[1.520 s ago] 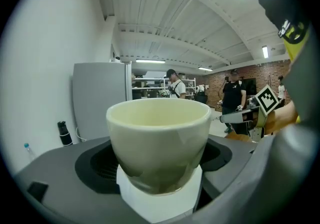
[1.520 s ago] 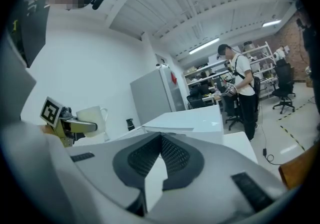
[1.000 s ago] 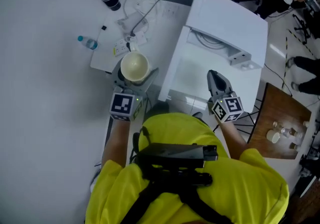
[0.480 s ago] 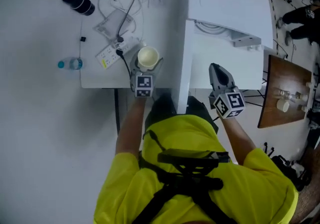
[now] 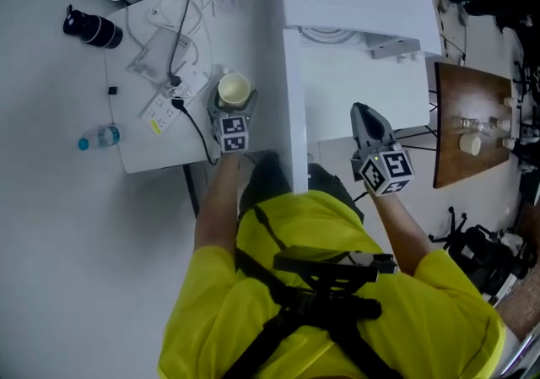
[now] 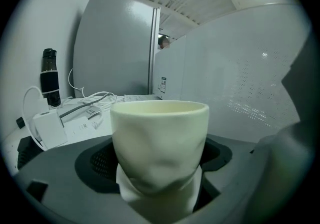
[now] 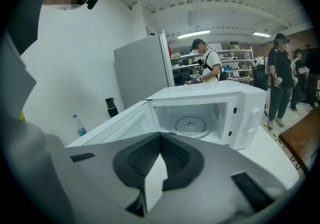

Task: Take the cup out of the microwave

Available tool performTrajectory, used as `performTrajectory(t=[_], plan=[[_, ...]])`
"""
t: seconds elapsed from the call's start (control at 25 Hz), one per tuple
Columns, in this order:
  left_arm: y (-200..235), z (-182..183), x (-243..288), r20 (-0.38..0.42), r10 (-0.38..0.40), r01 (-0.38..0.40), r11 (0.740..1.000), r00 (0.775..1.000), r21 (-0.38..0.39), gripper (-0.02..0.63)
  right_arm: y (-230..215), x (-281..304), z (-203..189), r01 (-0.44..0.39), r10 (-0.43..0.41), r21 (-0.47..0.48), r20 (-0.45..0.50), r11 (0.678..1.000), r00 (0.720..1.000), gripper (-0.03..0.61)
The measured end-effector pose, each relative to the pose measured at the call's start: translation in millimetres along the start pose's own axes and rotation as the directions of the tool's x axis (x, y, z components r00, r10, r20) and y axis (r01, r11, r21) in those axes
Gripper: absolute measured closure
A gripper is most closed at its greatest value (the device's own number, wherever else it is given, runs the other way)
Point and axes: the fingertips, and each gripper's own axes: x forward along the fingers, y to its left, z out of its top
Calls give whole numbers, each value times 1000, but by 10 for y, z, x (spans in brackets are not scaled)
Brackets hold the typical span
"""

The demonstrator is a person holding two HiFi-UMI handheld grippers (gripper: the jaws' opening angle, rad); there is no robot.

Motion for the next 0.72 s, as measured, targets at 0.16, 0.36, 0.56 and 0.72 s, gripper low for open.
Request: performTrajectory(t=[0.16,0.36,0.56,0.72], plan=[[-34,-78,-23,-13,12,-12,1000,1000,13,175,-15,-38,29,11,-11,1,0,1000,1000,574],[-38,-170,-66,-41,10,-9,999,999,35,170,7,31,59,2,-2,11,8,1000,1000,574],[-30,-240,-214,-92,11,-7,999,996,45,170,42,65,109,-26,25,12,23,1000,999,574],[-9,-225,-770,-94,44,-46,999,995,-14,184,41,11,229,-33,32,15,60,999,998,574]])
